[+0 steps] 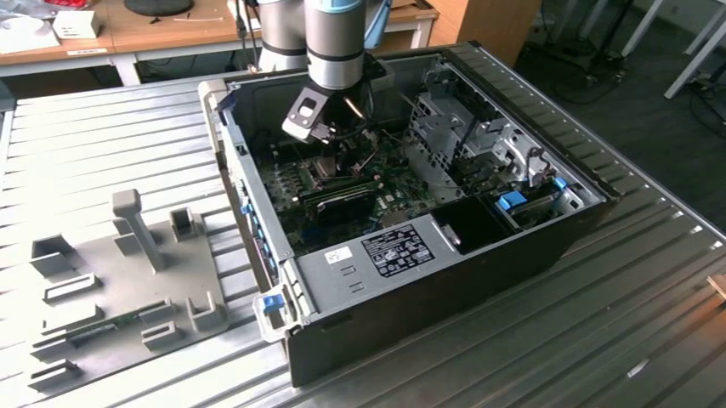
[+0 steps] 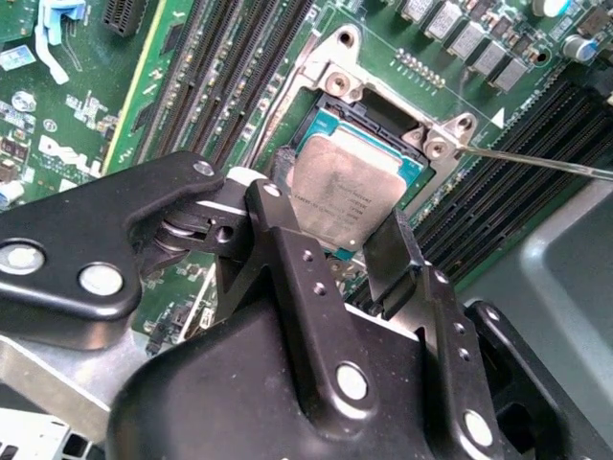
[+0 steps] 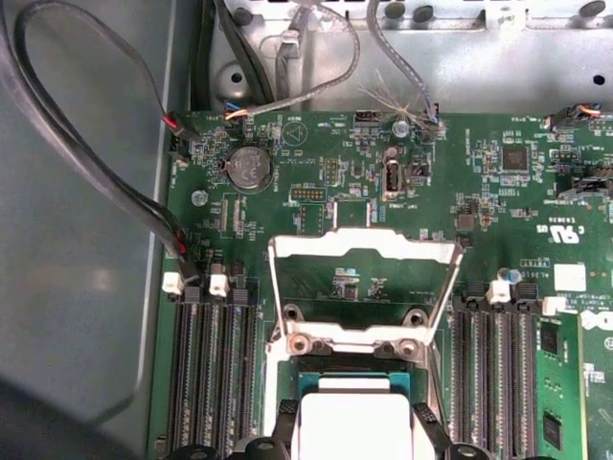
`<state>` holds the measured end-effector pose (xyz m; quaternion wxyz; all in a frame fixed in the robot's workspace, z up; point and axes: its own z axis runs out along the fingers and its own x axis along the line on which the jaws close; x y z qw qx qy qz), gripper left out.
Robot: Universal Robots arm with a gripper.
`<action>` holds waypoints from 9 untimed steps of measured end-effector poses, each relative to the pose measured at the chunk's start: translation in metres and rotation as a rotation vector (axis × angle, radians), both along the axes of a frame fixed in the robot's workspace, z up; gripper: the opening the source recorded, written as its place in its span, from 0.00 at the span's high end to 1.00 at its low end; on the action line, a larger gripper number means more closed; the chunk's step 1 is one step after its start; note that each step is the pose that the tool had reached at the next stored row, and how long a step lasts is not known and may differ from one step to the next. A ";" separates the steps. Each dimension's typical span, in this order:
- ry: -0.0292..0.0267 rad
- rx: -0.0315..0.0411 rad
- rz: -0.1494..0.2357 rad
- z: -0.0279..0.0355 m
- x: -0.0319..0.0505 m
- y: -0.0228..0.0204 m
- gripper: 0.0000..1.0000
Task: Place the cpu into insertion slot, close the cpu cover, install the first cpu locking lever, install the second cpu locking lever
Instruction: 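Place the cpu into insertion slot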
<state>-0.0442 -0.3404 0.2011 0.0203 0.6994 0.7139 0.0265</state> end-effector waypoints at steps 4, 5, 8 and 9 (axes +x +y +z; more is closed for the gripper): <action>-0.0001 0.0002 0.000 -0.0013 -0.0008 0.0000 0.46; 0.0000 0.0001 0.000 -0.0014 -0.0008 0.0000 0.46; 0.0000 0.0000 0.000 -0.0014 -0.0008 0.0000 0.46; -0.0001 0.0001 0.000 -0.0015 -0.0008 0.0000 0.46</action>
